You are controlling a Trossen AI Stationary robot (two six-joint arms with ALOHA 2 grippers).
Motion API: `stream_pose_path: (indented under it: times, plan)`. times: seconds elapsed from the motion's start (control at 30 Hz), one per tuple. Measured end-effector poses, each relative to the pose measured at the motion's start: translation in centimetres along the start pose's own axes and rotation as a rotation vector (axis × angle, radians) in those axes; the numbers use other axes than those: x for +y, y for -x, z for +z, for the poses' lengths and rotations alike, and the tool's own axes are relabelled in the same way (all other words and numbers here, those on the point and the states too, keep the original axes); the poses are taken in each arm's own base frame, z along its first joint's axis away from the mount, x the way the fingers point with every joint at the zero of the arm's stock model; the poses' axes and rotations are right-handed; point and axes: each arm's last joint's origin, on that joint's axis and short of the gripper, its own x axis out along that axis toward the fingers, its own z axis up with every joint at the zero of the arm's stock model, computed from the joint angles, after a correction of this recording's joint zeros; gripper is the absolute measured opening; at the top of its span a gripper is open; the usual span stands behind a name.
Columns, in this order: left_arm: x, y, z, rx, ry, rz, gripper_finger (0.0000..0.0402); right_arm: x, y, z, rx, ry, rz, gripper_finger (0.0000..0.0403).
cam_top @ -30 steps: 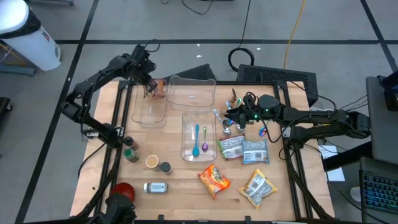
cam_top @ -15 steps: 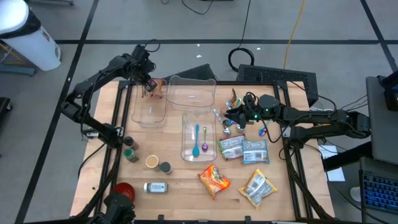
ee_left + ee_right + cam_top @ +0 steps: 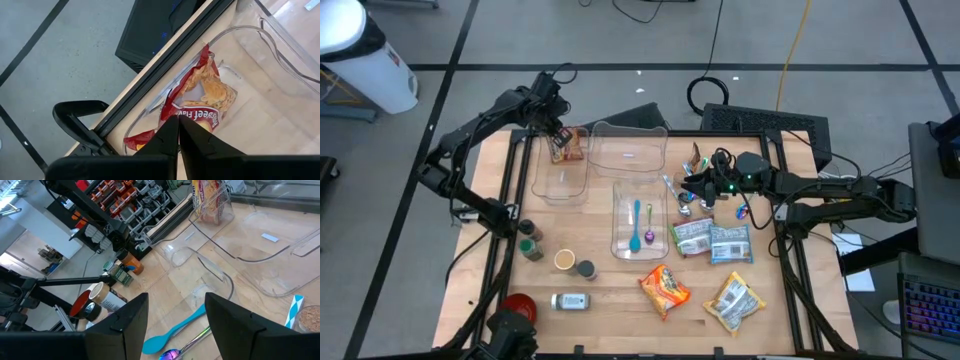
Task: Pick & Place Food Item
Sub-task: Put the brown seasoning pack into the top right transparent bin
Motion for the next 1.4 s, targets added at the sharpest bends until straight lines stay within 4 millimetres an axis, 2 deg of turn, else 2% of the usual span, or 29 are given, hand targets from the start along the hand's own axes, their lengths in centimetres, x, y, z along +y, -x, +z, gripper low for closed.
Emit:
stream_pose_path:
  times: [0.27, 0.43, 0.6, 0.73, 0.93, 1.03, 1.2, 1.4]
  plan:
    - [0.0, 0.1, 0.0, -0.001, 0.015, 0.0, 0.0022, 0.0, 0.0, 0.0, 0.0, 0.0, 0.0, 0.0187]
    - [-0.3, 1.4, -0.1, -0.041, 0.058, 0.005, 0.0021, 0.0, 0.0, 0.0, -0.001, 0.0, -0.001, 0.0187]
    - [-0.9, 4.8, -0.5, -0.164, 0.068, -0.041, 0.0021, -0.1, 0.0, 0.1, -0.029, 0.0, -0.038, 0.0187]
    - [-1.4, 9.0, -1.1, -0.336, 0.142, -0.169, 0.0021, -0.2, 0.0, 0.2, -0.065, 0.001, -0.077, 0.0187]
    - [-2.4, 15.0, -3.2, -0.607, 0.203, -0.41, 0.0021, -0.1, 0.1, 0.8, -0.175, 0.005, -0.13, 0.0187]
    - [-3.1, 17.3, -4.5, -0.696, 0.187, -0.473, 0.0021, 0.0, 0.2, 1.3, -0.264, 0.004, -0.168, 0.0187]
    - [-4.6, 20.0, -6.7, -0.807, 0.136, -0.505, 0.0006, 0.1, 0.4, 2.0, -0.389, -0.004, -0.217, 0.0187]
    - [-6.4, 20.8, -8.2, -0.838, 0.118, -0.588, 0.0007, 0.2, 0.4, 2.2, -0.419, -0.069, -0.202, 0.0187]
